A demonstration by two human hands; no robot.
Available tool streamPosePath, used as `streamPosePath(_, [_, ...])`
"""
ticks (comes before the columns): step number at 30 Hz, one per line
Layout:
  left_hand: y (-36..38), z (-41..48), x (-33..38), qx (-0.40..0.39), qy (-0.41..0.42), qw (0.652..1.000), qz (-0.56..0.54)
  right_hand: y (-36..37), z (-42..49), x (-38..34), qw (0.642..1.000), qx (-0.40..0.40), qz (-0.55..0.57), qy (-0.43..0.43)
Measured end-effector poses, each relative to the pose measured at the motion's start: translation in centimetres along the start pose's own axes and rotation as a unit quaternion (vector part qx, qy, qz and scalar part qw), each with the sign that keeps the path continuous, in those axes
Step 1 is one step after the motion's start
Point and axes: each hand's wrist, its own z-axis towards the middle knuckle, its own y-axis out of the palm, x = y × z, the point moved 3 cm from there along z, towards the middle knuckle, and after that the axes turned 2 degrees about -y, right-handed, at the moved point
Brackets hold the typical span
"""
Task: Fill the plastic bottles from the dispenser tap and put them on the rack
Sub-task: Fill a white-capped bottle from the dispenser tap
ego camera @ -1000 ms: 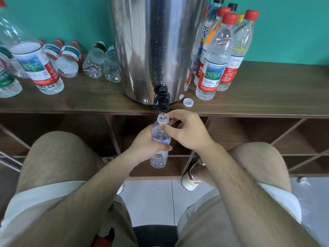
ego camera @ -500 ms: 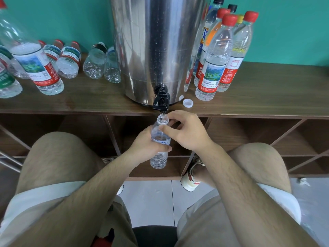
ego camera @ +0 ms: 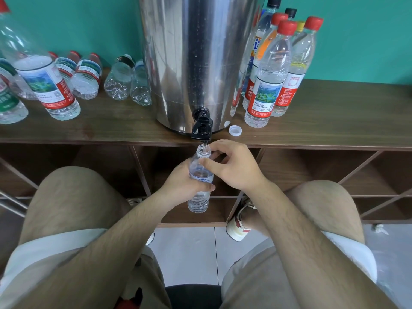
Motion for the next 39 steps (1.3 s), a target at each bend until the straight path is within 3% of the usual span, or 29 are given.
streamPosePath(39, [0.08, -0.13, -0.04, -0.002, -0.011, 1.0, -0.004, -0.04, -0.04, -0.06, 1.0, -0.005, -0.007, -0.006])
